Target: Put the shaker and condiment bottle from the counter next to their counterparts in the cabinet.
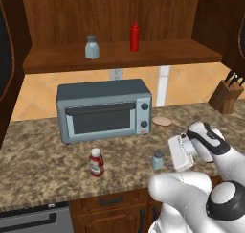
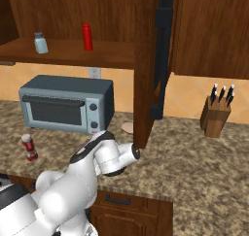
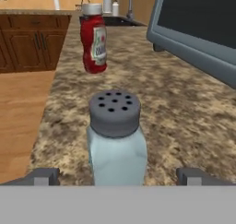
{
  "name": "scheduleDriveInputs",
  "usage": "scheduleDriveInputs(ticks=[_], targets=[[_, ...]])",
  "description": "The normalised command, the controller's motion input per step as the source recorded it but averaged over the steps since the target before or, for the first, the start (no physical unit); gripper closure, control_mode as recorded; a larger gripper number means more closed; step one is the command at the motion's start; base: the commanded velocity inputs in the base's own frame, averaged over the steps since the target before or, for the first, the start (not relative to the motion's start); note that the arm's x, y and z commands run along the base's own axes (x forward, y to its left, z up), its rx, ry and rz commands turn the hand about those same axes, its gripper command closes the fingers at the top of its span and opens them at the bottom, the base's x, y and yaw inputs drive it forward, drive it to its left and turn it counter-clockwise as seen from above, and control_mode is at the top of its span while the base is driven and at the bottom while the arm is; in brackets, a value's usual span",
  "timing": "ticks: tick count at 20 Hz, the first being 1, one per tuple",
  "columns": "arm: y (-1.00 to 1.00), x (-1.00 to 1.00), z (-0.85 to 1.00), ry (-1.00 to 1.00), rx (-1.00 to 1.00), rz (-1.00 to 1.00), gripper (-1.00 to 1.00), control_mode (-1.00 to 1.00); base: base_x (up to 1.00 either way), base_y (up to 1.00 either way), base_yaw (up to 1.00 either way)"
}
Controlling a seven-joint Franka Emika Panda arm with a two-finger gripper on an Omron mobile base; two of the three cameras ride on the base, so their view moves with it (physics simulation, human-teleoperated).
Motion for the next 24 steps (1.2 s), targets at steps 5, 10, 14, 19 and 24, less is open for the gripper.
scheduleDriveInputs(ticks=[5,10,14,19,24], targets=[[0.16,0.12,-0.11,0.07,0.07,0.02,-1.00,-1.00,0.00,0.00,0.00],[0.32,0.24,-0.07,0.11,0.05,0.04,1.00,-1.00,0.00,0.00,0.00],[0.12,0.15,-0.06,0.09,0.00,0.01,1.00,-1.00,0.00,0.00,0.00],[0.05,0.00,0.34,0.01,0.00,-0.17,1.00,-1.00,0.00,0.00,0.00],[0.56,-0.01,0.37,0.01,-0.04,-0.26,1.00,-1.00,0.00,0.00,0.00]])
